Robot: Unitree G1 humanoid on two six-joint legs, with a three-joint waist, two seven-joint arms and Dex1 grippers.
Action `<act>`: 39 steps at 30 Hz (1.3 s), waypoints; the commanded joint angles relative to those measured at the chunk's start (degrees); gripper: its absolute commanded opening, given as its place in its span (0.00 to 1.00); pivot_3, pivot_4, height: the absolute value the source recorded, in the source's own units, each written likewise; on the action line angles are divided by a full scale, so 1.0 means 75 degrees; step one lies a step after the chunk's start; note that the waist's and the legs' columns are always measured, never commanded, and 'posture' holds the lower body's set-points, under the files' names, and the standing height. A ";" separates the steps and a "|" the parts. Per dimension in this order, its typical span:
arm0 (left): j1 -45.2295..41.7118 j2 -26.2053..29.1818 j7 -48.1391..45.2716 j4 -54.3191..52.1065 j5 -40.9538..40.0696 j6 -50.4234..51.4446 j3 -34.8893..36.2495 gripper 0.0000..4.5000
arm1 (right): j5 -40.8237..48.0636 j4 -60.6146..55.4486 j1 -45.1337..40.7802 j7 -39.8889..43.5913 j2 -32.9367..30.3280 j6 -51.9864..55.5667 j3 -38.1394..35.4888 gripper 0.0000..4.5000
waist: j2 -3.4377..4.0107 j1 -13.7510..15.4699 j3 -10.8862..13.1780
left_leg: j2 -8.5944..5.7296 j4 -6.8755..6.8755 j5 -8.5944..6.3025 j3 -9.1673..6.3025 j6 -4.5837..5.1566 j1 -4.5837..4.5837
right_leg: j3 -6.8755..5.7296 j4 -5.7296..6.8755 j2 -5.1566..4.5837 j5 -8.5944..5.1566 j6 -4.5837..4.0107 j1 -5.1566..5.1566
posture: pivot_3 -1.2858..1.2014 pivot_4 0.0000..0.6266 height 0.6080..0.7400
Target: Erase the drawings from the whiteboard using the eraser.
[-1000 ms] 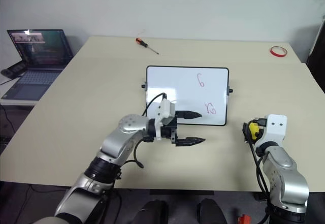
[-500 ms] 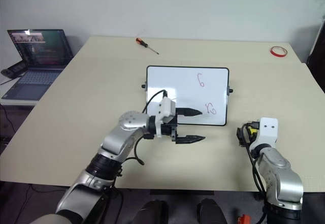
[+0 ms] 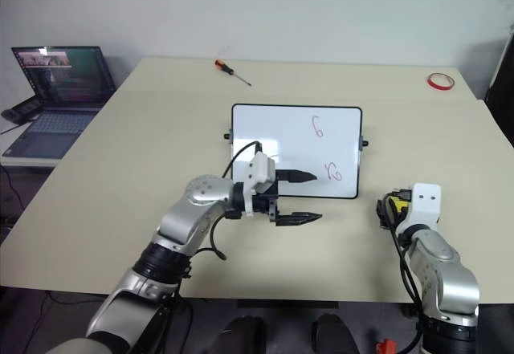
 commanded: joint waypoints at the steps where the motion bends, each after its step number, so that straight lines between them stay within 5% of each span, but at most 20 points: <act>1: -0.0163 -0.0062 0.0010 -0.0175 -0.0058 -0.0074 0.0149 1.00 | -0.0013 -0.0117 -0.0059 -0.0044 -0.0081 -0.0213 -0.0197 0.99 | 0.0000 0.0000 0.0000 | 0.0000 0.0000 0.0000 0.0001 0.0000 0.0000 | 0.0001 0.0000 0.0000 0.0000 0.0000 0.0000 | 0.52 0.24 1.00; 10: -0.0252 -0.0139 -0.0038 -0.0143 -0.0094 -0.0083 0.0156 1.00 | -0.0062 -0.0122 0.0025 -0.0077 -0.0072 -0.0329 -0.0215 0.96 | 0.0000 0.0000 0.0000 | 0.0000 0.0000 0.0000 0.0002 0.0000 0.0000 | 0.0001 0.0001 0.0000 0.0000 0.0000 0.0000 | 0.52 0.24 1.00; 20: -0.0346 -0.0210 -0.0053 -0.0055 -0.0068 -0.0107 0.0171 1.00 | -0.0067 -0.0126 0.0052 -0.0125 -0.0095 -0.0412 -0.0180 0.27 | 0.0000 -0.0001 0.0000 | 0.0000 0.0001 0.0000 0.0002 0.0000 0.0001 | 0.0001 0.0002 0.0000 0.0000 0.0000 0.0000 | 0.52 0.24 1.00; 31: -0.0323 -0.0124 0.0058 -0.0149 -0.0040 -0.0112 0.0305 1.00 | -0.0321 -0.0204 0.0058 -0.0195 -0.0190 -0.0762 0.0008 0.27 | 0.0000 -0.0001 0.0000 | 0.0000 0.0001 0.0000 0.0002 0.0000 0.0001 | 0.0001 0.0003 0.0000 0.0000 0.0000 0.0000 | 0.52 0.24 1.00; 39: 0.0098 -0.0123 0.1818 -0.0915 0.0855 -0.0466 0.0572 1.00 | -0.0791 -0.0261 0.0091 -0.0091 -0.0200 -0.2064 0.0296 0.27 | 0.0000 -0.0002 0.0000 | 0.0000 0.0001 0.0000 0.0003 0.0000 0.0001 | 0.0004 0.0002 0.0000 0.0000 0.0000 0.0000 | 0.52 0.24 1.00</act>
